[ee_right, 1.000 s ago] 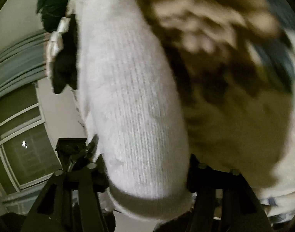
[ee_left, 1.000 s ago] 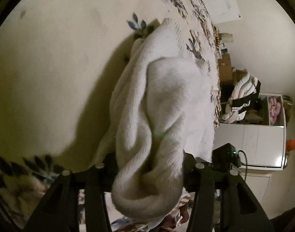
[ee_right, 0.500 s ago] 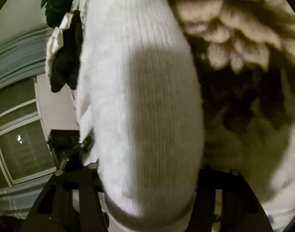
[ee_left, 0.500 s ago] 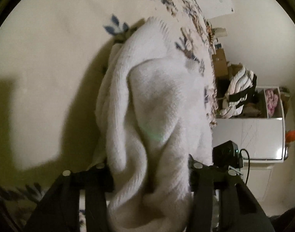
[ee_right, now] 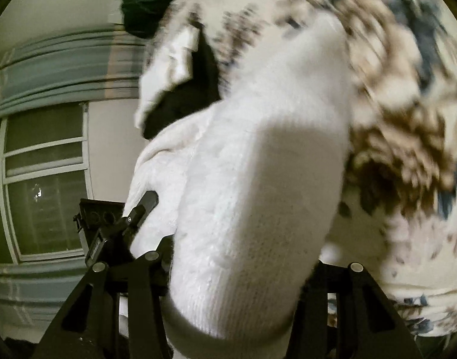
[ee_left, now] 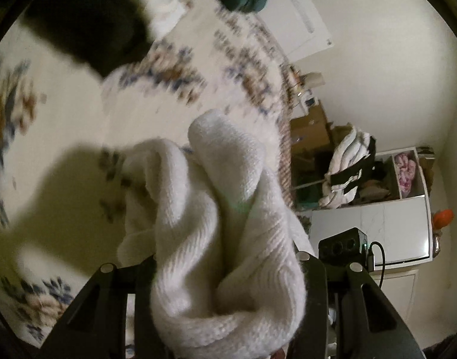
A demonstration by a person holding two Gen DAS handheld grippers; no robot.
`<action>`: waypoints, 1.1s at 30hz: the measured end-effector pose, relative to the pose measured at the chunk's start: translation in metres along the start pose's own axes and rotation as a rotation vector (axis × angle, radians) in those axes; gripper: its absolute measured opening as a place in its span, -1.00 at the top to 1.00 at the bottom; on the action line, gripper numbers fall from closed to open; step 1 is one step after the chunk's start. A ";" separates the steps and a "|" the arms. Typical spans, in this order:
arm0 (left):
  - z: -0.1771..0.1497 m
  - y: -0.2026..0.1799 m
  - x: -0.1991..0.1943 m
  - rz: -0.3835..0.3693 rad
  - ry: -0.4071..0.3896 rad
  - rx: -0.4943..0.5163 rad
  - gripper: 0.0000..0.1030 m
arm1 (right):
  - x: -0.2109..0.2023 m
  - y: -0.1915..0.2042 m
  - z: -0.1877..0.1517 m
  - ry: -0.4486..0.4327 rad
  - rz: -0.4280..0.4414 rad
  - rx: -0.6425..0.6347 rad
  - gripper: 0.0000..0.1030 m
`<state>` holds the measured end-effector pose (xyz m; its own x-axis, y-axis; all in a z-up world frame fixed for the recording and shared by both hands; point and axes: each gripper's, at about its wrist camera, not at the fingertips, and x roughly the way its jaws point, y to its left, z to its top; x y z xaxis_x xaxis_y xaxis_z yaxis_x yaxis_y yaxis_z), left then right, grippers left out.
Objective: Fold small clothes
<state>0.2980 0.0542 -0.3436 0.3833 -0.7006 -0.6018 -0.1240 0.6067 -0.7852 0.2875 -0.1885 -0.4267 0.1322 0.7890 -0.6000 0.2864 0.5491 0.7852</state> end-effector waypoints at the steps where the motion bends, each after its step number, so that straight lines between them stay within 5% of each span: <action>1: 0.009 -0.007 -0.004 -0.007 -0.006 0.010 0.24 | -0.005 0.022 0.012 -0.018 -0.005 -0.023 0.04; 10: 0.176 -0.055 -0.065 -0.092 -0.121 0.143 0.24 | -0.002 0.202 0.119 -0.197 0.014 -0.173 0.04; 16: 0.321 -0.055 -0.103 -0.076 -0.211 0.252 0.25 | 0.072 0.310 0.217 -0.283 0.112 -0.244 0.04; 20: 0.388 -0.010 -0.106 -0.017 -0.245 0.253 0.24 | 0.151 0.323 0.267 -0.261 0.160 -0.237 0.04; 23: 0.401 0.049 -0.089 0.068 -0.223 0.223 0.24 | 0.220 0.300 0.288 -0.198 0.138 -0.185 0.04; 27: 0.378 0.139 -0.065 0.145 -0.145 0.096 0.24 | 0.294 0.251 0.283 -0.072 0.031 -0.111 0.04; 30: 0.349 0.186 -0.060 0.149 -0.125 0.033 0.24 | 0.316 0.230 0.276 -0.029 -0.008 -0.099 0.02; 33: 0.332 0.193 -0.065 0.141 -0.132 0.032 0.23 | 0.318 0.228 0.271 -0.011 -0.052 -0.095 -0.22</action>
<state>0.5533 0.3417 -0.4076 0.4812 -0.5539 -0.6794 -0.1568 0.7082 -0.6884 0.6517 0.1126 -0.4803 0.1304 0.7560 -0.6415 0.2024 0.6131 0.7636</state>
